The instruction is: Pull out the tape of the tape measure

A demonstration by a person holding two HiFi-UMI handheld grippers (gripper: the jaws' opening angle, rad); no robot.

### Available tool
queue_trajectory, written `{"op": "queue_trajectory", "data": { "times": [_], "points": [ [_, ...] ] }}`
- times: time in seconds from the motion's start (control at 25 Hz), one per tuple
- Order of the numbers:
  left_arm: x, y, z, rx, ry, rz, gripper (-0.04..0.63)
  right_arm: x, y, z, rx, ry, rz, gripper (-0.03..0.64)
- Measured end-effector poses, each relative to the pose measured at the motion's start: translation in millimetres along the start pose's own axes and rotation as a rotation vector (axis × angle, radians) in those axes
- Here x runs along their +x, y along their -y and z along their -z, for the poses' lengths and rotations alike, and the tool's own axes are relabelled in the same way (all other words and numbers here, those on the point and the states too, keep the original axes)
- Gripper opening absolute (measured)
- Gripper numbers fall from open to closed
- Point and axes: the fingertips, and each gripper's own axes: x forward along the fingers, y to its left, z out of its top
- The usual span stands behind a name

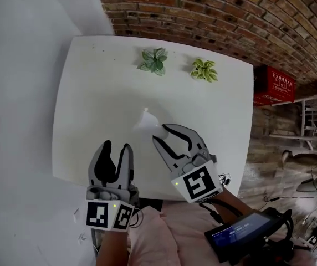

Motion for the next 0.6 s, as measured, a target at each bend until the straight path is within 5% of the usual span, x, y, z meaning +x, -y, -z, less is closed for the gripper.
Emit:
{"op": "queue_trajectory", "data": {
  "times": [0.4, 0.6],
  "points": [
    [0.6, 77.8, -41.5, 0.029, 0.063, 0.204, 0.288, -60.8, -0.8, -63.7, -0.043, 0.225, 0.066, 0.133],
    [4.0, 107.3, -49.8, -0.023, 0.063, 0.293, 0.288, -85.2, 0.7, -72.3, -0.051, 0.289, 0.095, 0.133]
  ]
}}
